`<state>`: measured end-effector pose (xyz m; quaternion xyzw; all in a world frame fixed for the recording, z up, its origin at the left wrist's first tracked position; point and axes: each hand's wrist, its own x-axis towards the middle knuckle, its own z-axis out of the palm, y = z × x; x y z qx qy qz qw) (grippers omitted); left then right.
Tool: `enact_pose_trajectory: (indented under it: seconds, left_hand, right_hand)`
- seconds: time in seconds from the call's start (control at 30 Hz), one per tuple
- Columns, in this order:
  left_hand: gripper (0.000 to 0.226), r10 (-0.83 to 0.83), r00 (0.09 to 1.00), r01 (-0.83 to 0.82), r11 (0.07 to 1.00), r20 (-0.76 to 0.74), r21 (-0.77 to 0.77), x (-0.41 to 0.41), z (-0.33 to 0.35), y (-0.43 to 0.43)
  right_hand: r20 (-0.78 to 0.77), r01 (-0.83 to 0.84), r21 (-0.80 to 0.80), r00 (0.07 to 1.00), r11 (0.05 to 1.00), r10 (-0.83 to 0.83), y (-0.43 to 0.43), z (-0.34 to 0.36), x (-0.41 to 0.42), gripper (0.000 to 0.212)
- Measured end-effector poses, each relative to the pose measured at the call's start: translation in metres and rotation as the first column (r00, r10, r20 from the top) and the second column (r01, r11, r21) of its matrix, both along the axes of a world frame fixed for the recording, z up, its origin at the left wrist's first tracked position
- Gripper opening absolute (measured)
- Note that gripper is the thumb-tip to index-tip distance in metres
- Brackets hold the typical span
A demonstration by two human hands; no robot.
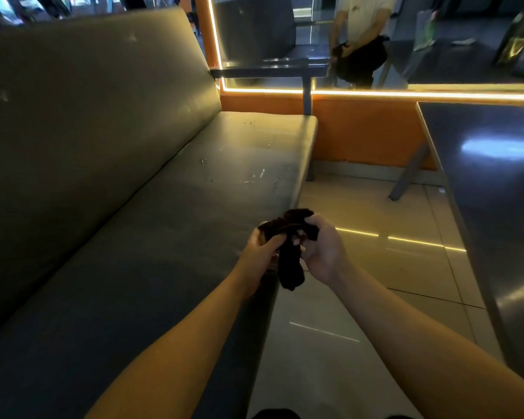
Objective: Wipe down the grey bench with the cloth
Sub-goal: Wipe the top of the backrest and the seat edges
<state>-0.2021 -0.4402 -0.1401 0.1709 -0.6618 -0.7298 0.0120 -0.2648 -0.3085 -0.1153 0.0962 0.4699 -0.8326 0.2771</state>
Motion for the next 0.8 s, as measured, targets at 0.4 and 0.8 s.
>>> enact_pose_trajectory:
  seconds: [0.4,0.8]
  left_hand:
    - [0.02,0.321,0.947,-0.319,0.947,-0.035,0.035,0.015,0.029,0.015]
    - [0.054,0.407,0.907,-0.421,0.888,0.109,0.185,0.026,0.037,-0.004]
  right_hand:
    - [0.007,0.069,0.143,0.997,0.987,-0.071,-0.012,0.036,0.049,0.034]
    - [-0.194,-0.059,0.14,0.977,0.988,0.086,-0.006,0.004,0.062,0.068]
